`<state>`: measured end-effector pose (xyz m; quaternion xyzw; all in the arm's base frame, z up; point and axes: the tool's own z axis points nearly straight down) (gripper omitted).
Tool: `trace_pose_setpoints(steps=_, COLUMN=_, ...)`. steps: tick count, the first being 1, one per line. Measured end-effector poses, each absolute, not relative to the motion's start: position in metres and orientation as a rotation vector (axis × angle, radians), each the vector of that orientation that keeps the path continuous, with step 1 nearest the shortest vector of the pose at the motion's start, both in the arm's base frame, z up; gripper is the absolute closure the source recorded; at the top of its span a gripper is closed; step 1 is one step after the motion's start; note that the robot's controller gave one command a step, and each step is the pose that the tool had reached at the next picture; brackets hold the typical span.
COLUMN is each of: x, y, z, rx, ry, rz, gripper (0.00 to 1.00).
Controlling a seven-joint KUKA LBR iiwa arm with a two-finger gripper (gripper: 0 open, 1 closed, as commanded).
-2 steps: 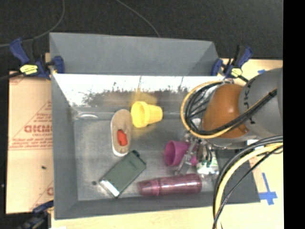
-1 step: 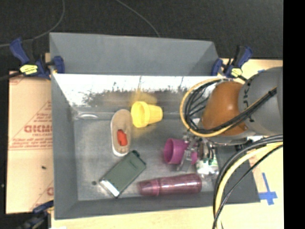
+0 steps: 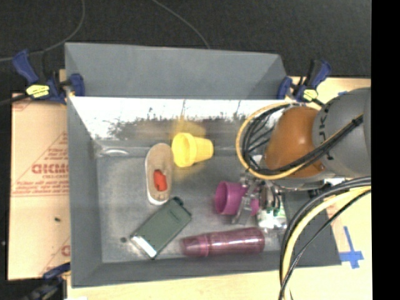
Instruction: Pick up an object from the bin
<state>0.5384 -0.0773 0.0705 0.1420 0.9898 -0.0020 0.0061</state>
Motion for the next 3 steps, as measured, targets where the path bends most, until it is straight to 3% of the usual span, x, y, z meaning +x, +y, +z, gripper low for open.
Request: trace_pose_setpoints(steps=3, x=0.537, y=-0.077, z=0.090, rx=0.443, ry=3.102, rz=-0.005, gripper=1.00)
